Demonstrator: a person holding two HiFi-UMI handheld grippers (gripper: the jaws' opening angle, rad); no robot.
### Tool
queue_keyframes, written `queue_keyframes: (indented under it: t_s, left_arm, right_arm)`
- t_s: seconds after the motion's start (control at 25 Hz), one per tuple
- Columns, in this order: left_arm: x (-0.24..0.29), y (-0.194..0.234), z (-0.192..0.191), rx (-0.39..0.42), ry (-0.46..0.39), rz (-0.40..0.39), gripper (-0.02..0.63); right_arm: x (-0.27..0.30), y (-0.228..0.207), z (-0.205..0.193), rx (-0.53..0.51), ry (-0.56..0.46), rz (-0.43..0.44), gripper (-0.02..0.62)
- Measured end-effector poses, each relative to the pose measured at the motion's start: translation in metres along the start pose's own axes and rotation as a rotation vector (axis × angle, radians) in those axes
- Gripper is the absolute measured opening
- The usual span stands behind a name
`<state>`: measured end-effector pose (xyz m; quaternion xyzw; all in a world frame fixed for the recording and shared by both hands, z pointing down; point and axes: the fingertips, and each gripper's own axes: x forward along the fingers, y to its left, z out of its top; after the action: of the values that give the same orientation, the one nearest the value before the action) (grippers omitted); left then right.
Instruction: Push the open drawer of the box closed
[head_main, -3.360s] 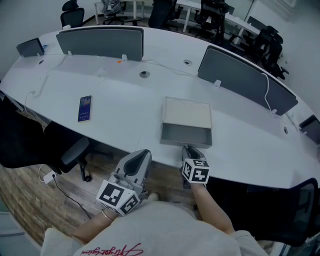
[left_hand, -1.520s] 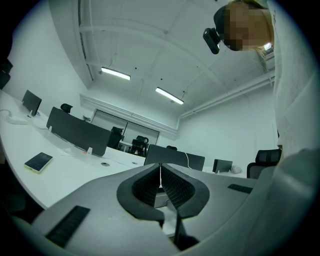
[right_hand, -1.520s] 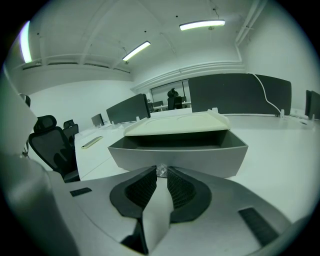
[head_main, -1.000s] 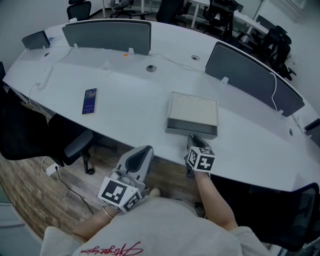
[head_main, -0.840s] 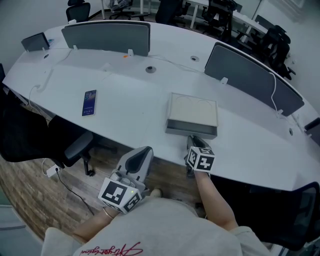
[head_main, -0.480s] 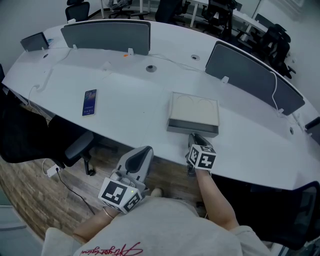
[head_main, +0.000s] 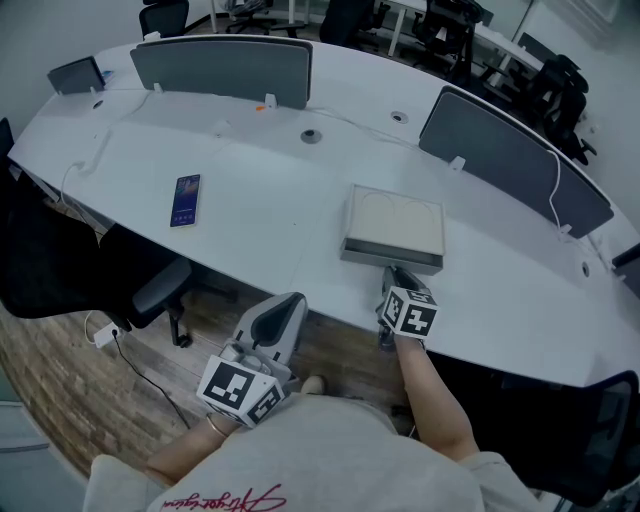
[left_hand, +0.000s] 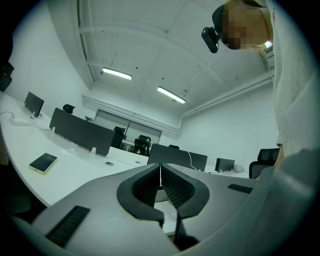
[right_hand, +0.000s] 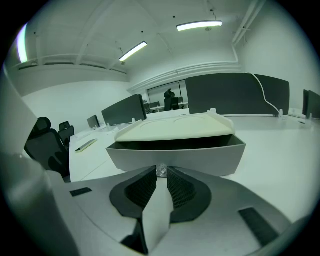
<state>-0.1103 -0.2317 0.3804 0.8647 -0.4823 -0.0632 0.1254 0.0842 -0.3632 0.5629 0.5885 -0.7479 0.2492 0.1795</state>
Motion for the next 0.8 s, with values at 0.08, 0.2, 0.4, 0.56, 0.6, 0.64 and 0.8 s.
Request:
queue_keyframes:
  t_s: [0.08, 0.2, 0.4, 0.56, 0.6, 0.64, 0.8]
  left_arm:
    - [-0.001, 0.0, -0.001, 0.0, 0.004, 0.0, 0.018]
    - [-0.001, -0.001, -0.001, -0.001, 0.007, 0.003, 0.018]
    - [0.0, 0.0, -0.001, -0.003, 0.008, 0.003, 0.018]
    - [-0.001, 0.002, -0.002, -0.006, 0.009, 0.008, 0.018]
    - [-0.001, 0.002, -0.002, -0.007, 0.01, 0.008, 0.018]
    - [-0.001, 0.002, -0.003, -0.008, 0.011, 0.009, 0.018]
    - [0.0, 0.004, -0.004, -0.013, 0.016, 0.012, 0.018]
  right_arm:
    - [0.001, 0.0, 0.001, -0.002, 0.0, 0.001, 0.077]
    - [0.003, -0.001, 0.003, -0.004, -0.002, 0.001, 0.077]
    - [0.005, -0.002, 0.005, -0.003, -0.001, -0.001, 0.077]
    - [0.008, -0.003, 0.007, -0.007, -0.001, 0.0, 0.077]
    - [0.008, -0.003, 0.008, -0.008, 0.0, -0.001, 0.077]
    - [0.009, -0.003, 0.008, -0.008, 0.0, -0.001, 0.077]
    - [0.012, -0.004, 0.01, -0.008, 0.001, -0.001, 0.077]
